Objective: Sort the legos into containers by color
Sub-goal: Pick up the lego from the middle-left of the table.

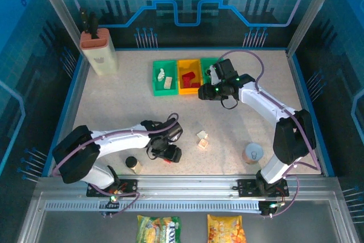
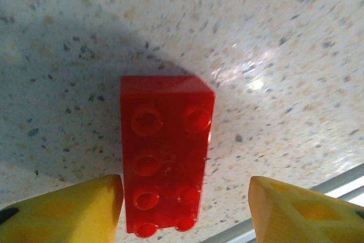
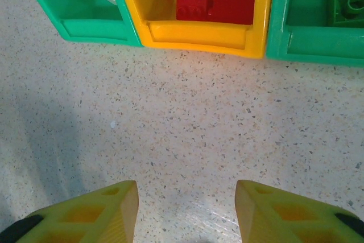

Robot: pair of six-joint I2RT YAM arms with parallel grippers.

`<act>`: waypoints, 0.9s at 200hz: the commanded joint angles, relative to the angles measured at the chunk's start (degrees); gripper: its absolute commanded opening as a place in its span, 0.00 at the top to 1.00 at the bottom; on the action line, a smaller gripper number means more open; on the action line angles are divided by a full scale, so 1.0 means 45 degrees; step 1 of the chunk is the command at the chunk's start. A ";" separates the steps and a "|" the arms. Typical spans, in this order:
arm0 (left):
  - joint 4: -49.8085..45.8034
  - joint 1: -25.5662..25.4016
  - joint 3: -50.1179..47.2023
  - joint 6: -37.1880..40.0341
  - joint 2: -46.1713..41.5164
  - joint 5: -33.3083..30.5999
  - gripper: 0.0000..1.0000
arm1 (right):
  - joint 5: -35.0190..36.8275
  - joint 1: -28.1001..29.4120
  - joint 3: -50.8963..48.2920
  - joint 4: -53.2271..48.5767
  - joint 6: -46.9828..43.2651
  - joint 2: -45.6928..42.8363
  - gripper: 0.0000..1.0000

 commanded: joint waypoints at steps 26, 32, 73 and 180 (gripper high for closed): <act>-0.1894 -0.0875 0.1220 -0.0742 0.1434 -0.1984 0.46 | -0.0125 -0.0107 -0.0090 -0.0249 -0.0011 -0.0363 0.50; -0.1976 -0.0935 0.1350 -0.0718 0.1569 -0.2016 0.47 | -0.0124 -0.0110 -0.0090 -0.0265 -0.0027 -0.0360 0.50; -0.2002 -0.1240 0.1636 -0.0702 0.1929 -0.2014 0.53 | -0.0026 -0.0110 -0.0065 -0.0410 -0.0047 -0.0370 0.51; -0.2143 -0.1299 0.2220 -0.0616 0.1564 -0.2380 0.63 | 0.0252 -0.0092 -0.0017 -0.0710 -0.0147 -0.0662 0.51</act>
